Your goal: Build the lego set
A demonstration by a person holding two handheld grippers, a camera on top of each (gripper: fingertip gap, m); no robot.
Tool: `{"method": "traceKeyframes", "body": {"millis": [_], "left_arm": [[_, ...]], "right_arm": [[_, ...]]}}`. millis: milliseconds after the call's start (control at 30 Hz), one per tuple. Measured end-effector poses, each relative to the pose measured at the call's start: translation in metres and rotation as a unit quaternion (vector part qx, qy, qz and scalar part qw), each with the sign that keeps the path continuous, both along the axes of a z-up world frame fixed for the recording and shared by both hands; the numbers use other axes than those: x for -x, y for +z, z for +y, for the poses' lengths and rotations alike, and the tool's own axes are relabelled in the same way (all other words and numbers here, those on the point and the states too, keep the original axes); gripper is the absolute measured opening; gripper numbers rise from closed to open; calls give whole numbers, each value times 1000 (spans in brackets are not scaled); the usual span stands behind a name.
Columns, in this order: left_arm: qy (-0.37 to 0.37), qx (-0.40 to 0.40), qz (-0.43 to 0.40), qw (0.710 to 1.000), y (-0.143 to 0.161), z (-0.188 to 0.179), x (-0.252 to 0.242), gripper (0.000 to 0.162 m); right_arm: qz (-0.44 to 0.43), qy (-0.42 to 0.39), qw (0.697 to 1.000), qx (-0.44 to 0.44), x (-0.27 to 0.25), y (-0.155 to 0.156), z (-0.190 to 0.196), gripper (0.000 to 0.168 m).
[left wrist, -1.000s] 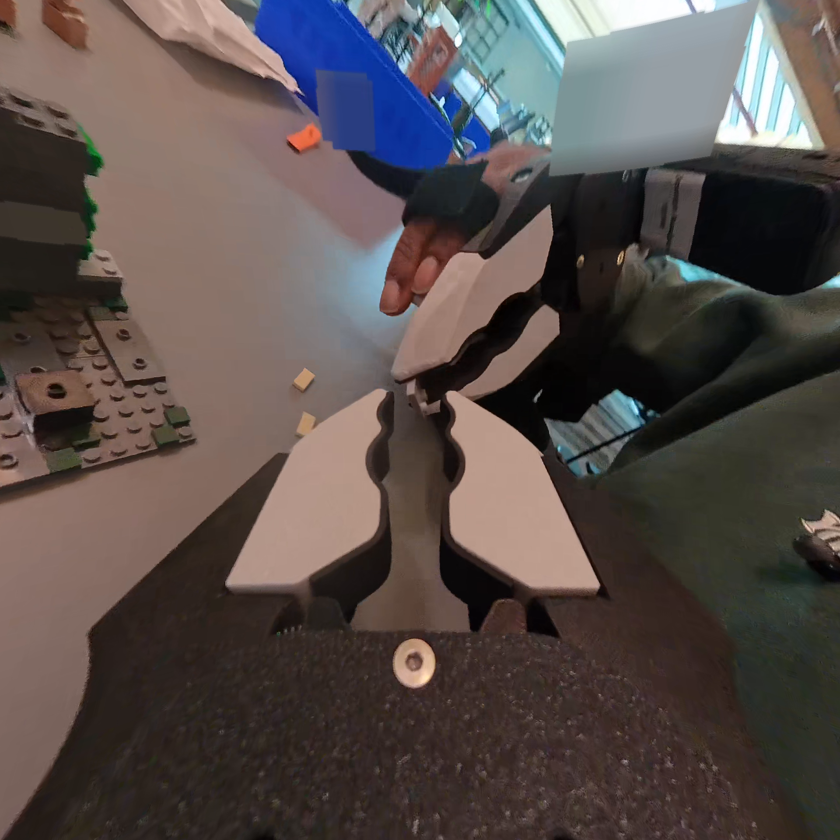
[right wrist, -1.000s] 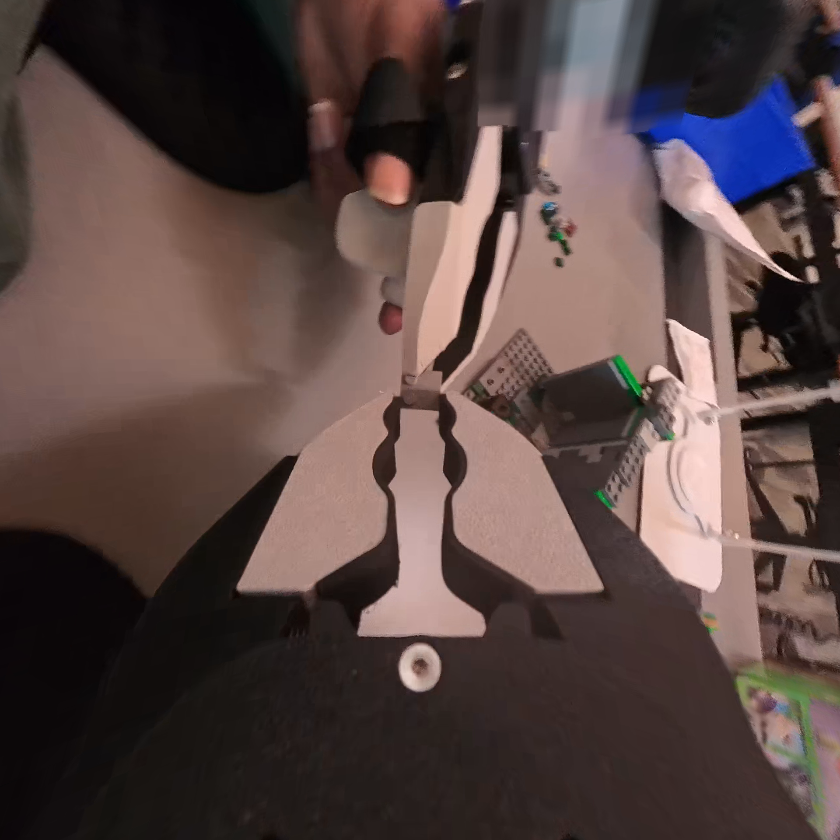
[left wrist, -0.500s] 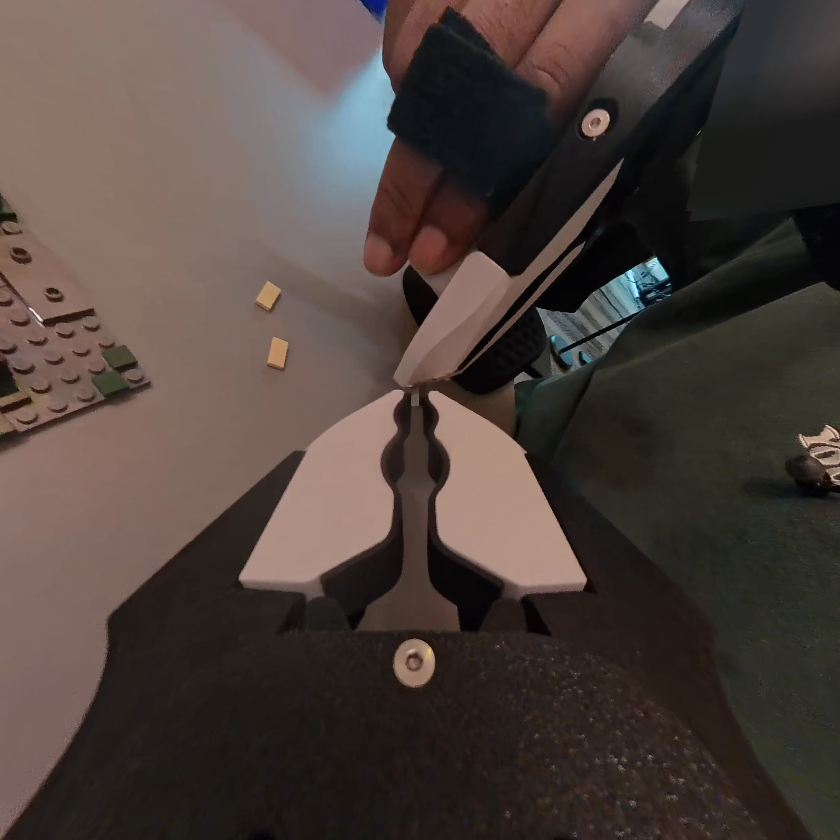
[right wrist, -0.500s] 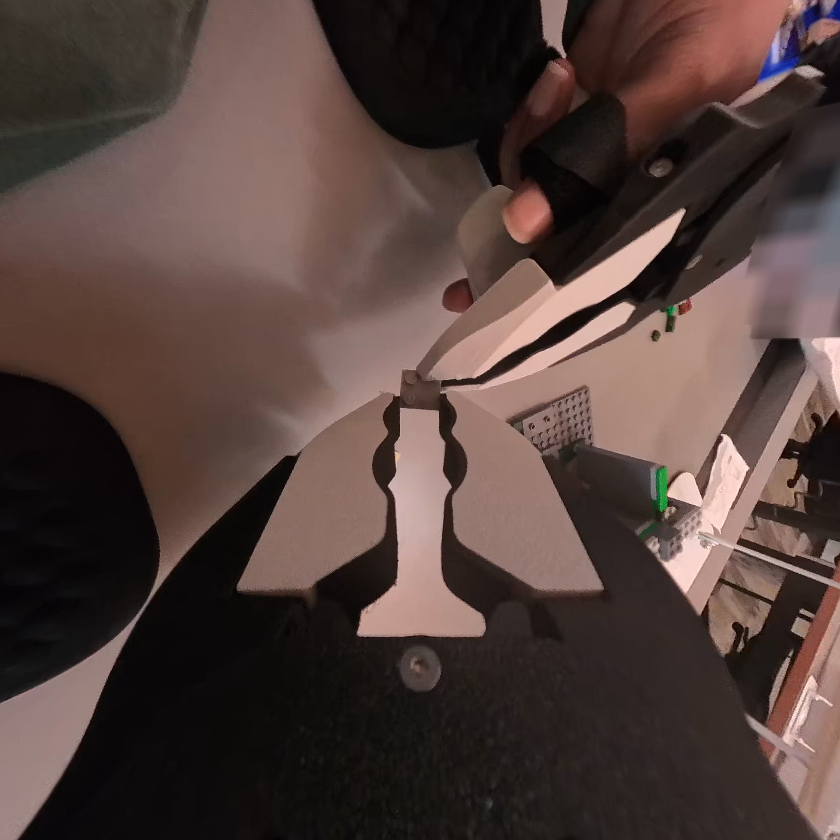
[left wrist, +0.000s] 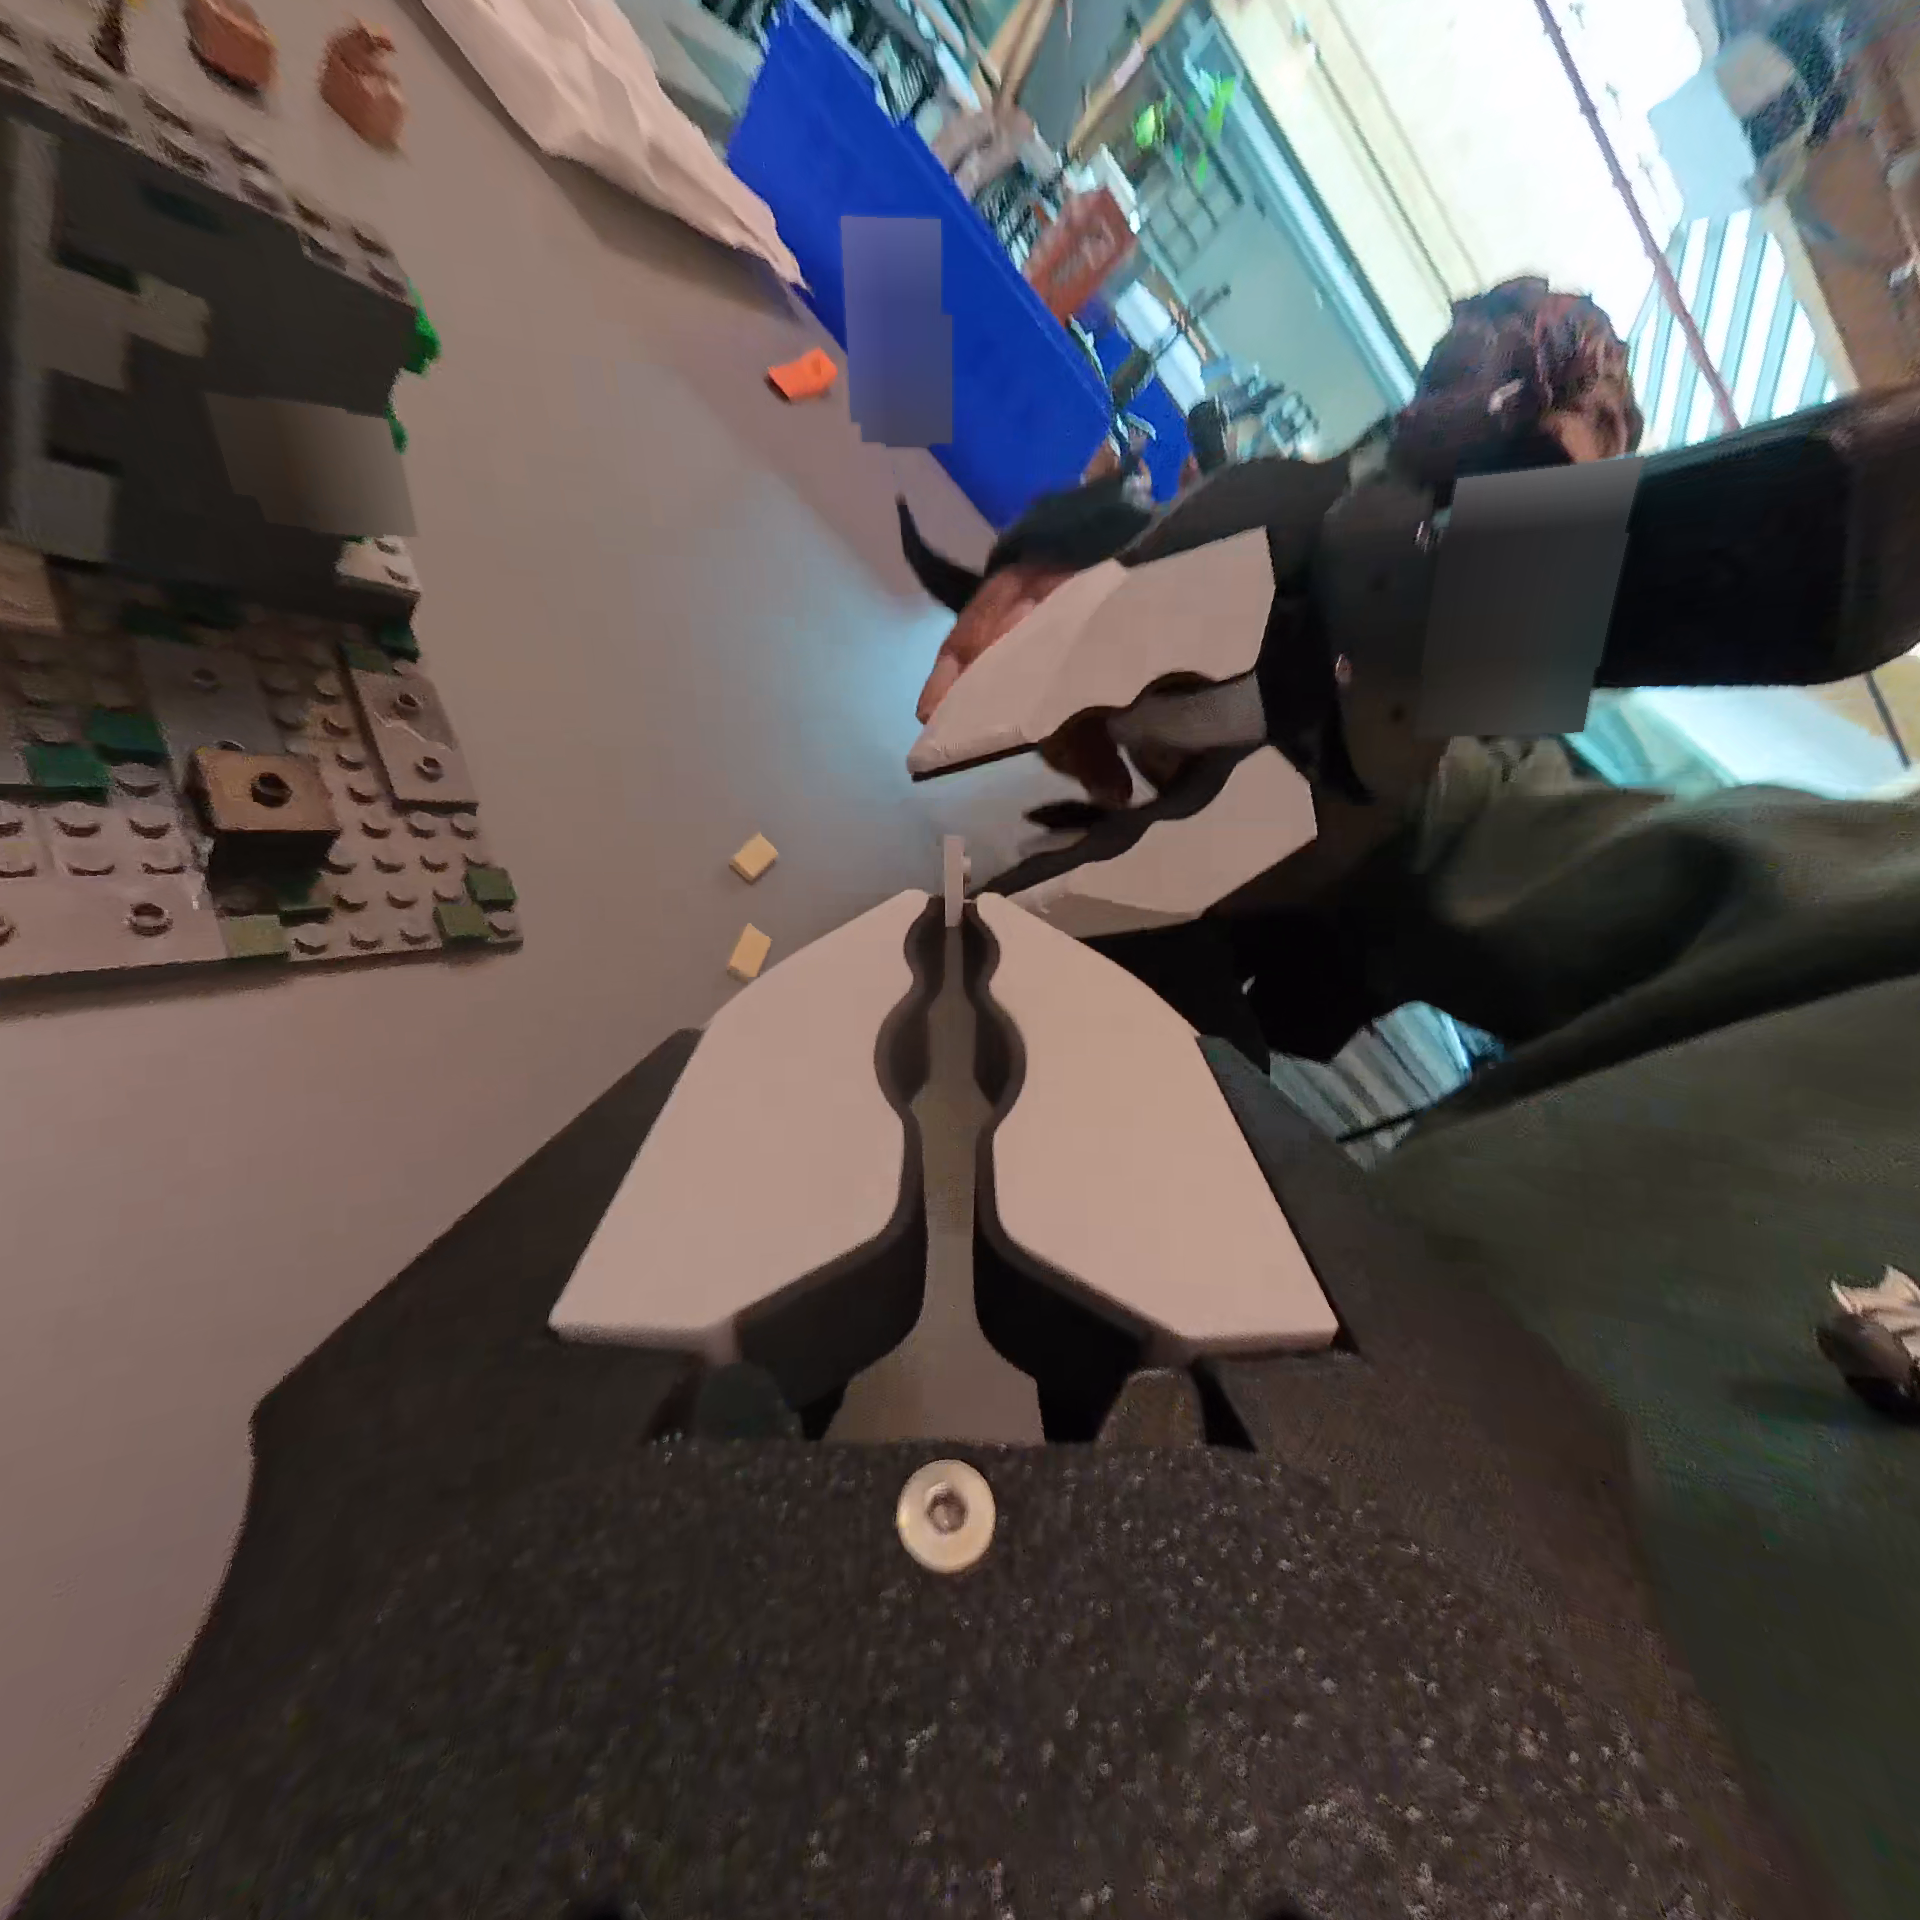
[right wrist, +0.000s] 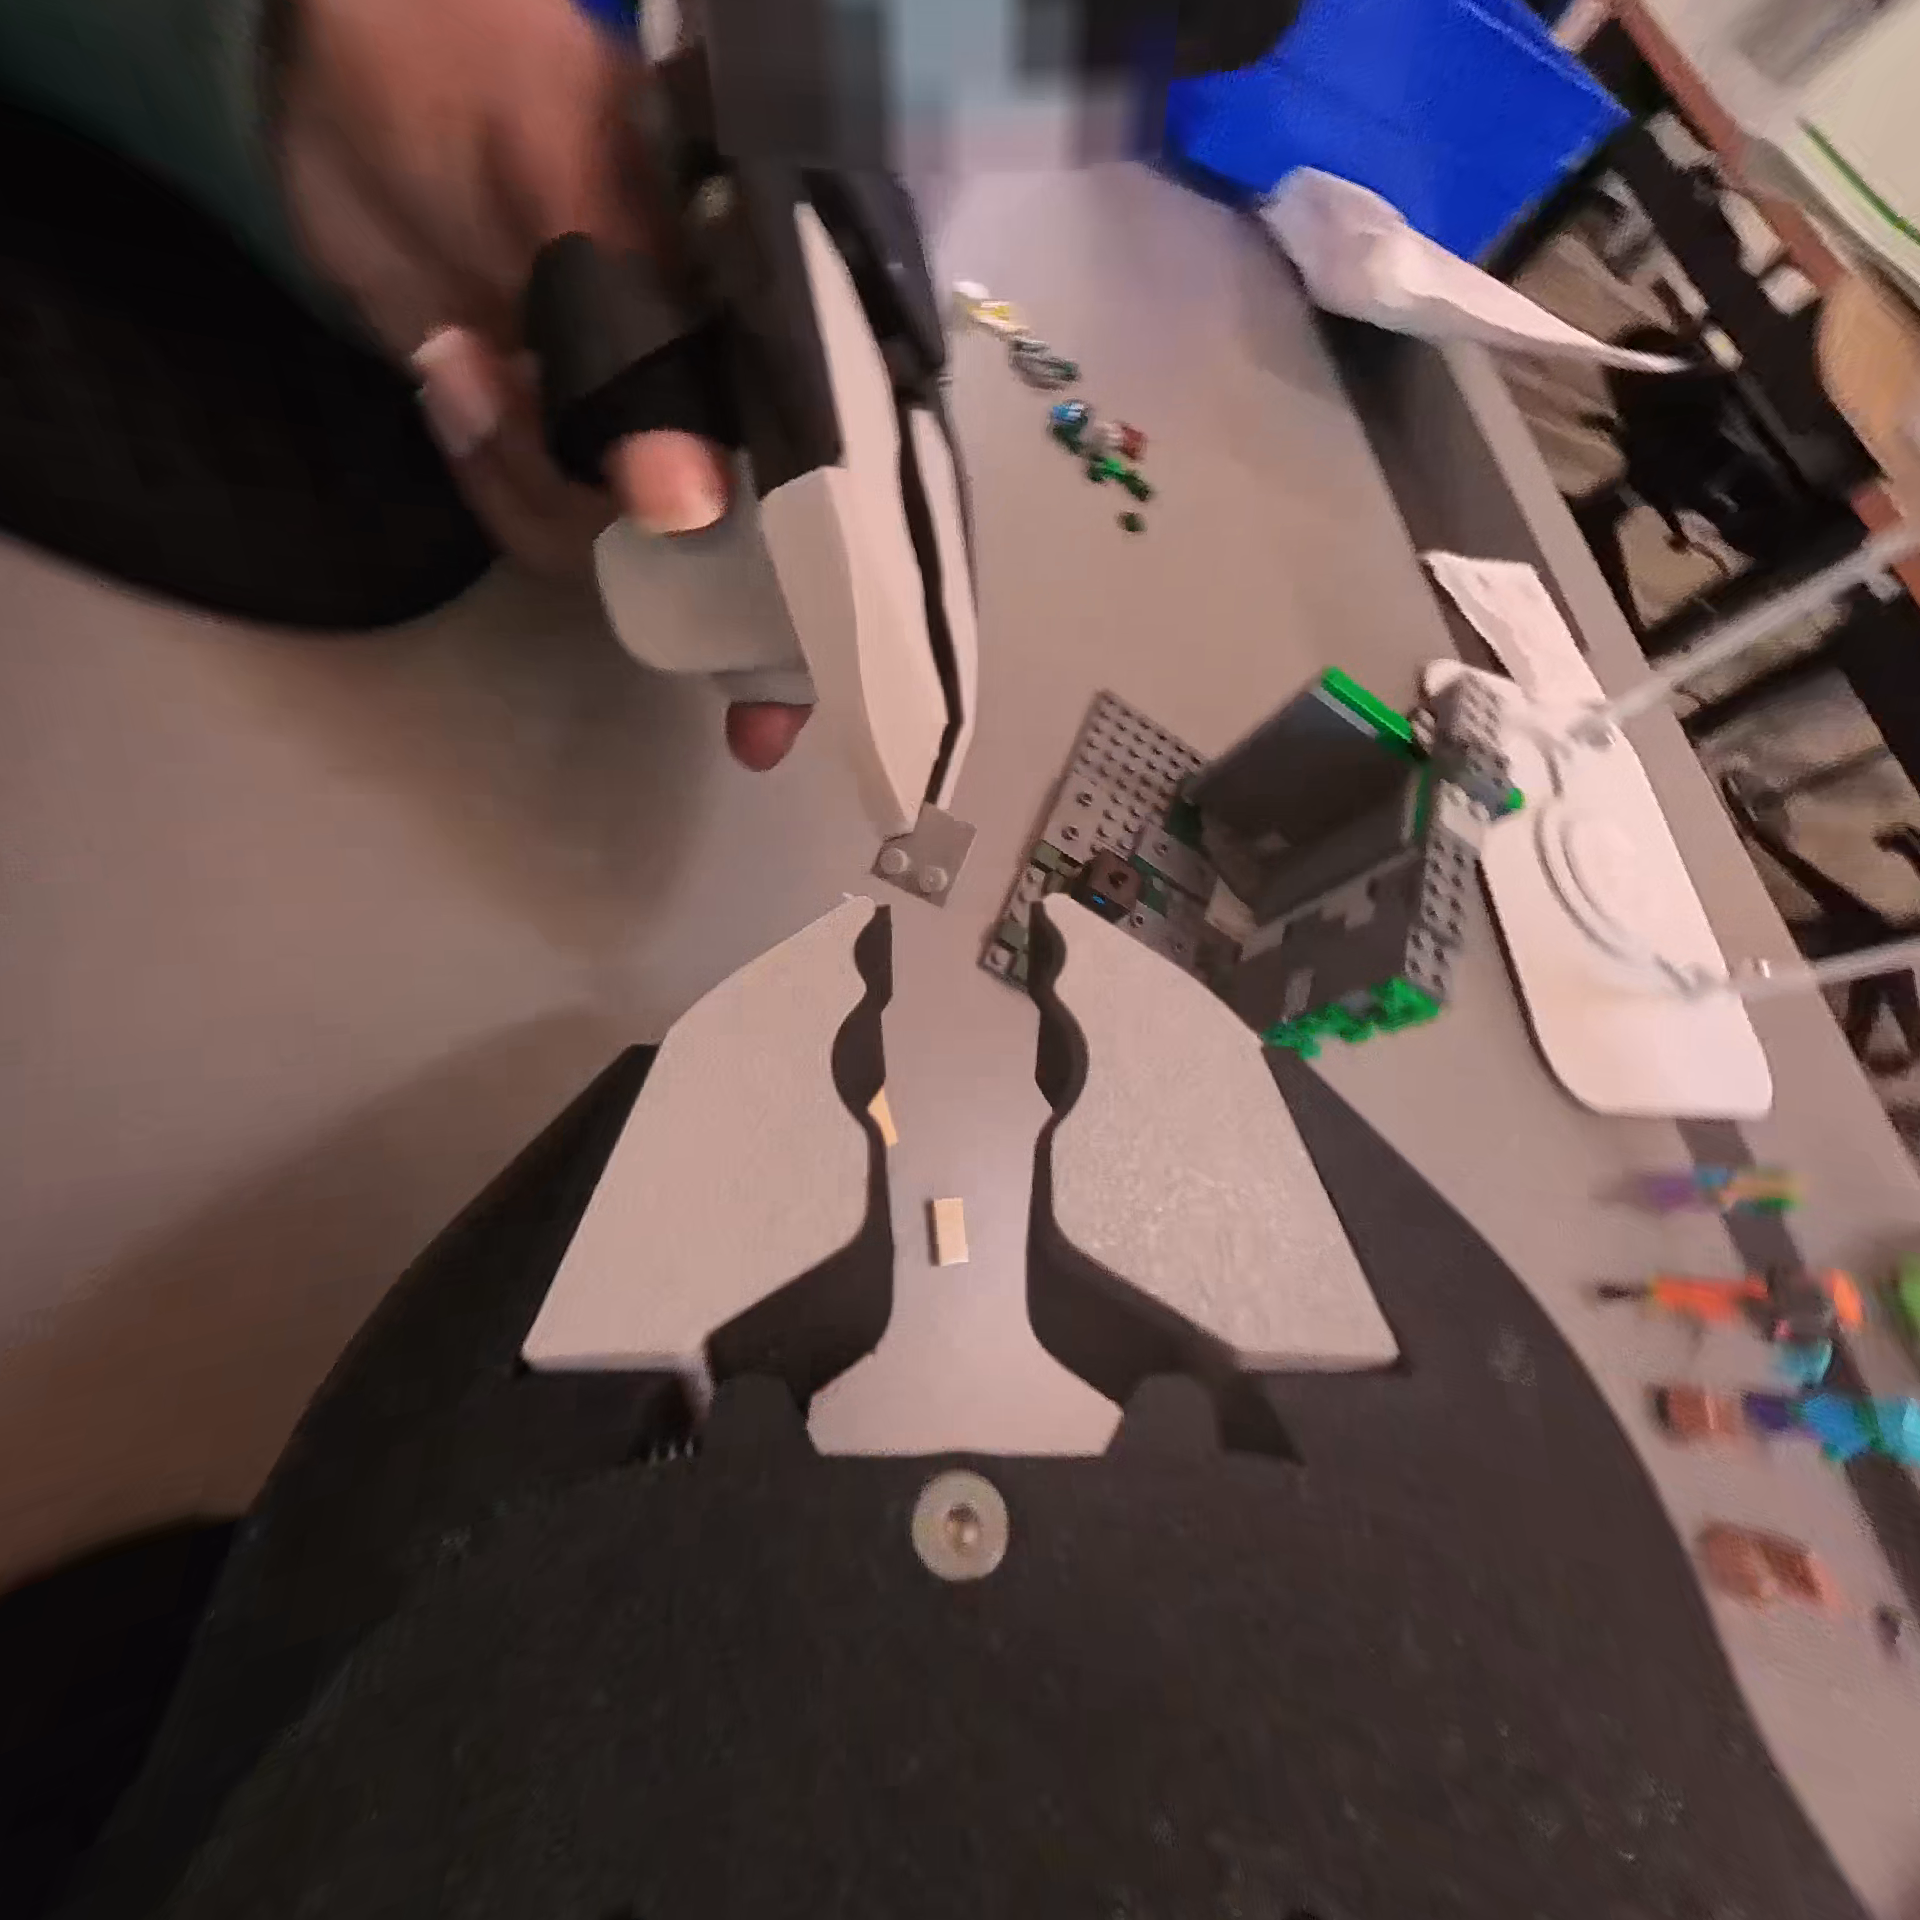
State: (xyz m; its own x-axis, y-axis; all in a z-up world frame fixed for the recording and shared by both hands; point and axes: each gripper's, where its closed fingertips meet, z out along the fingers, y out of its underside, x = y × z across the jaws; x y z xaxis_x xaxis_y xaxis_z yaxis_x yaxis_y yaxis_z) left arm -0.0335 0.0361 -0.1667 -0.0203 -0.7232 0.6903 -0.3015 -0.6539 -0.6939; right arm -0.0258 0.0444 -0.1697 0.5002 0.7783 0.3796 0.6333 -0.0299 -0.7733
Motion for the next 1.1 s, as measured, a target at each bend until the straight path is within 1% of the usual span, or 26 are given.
{"method": "traceKeyframes", "body": {"millis": [133, 267, 333, 400, 633, 767, 833, 933, 1100], "left_arm": [[44, 10, -22, 999, 5, 9, -5, 3], [59, 21, -30, 998, 7, 11, -9, 3], [62, 27, -32, 997, 6, 11, -11, 3], [63, 28, -31, 997, 6, 12, -12, 3], [68, 37, -26, 997, 3, 15, -14, 3], [66, 30, -23, 997, 2, 17, -13, 3], [66, 3, -21, 998, 2, 19, -13, 4], [79, -61, -14, 995, 4, 30, -11, 5], [115, -169, 10, 979, 3, 63, -3, 7]], "right_arm": [[42, -74, 996, -6, 1, 1, 3, 25], [45, -113, 992, -20, 1, 0, 8, 24], [41, -119, 992, -24, 0, -1, 9, 24], [37, -127, 991, -34, -2, 0, 11, 18], [-2, -126, 991, -51, -4, -1, 16, 16], [-6, -117, 993, -24, -4, -3, 17, 16], [3, -117, 993, 1, -4, -3, 20, 16], [6, -134, 991, 27, -13, 1, 31, 16], [17, -174, 981, 80, -37, 13, 65, 16]]}}
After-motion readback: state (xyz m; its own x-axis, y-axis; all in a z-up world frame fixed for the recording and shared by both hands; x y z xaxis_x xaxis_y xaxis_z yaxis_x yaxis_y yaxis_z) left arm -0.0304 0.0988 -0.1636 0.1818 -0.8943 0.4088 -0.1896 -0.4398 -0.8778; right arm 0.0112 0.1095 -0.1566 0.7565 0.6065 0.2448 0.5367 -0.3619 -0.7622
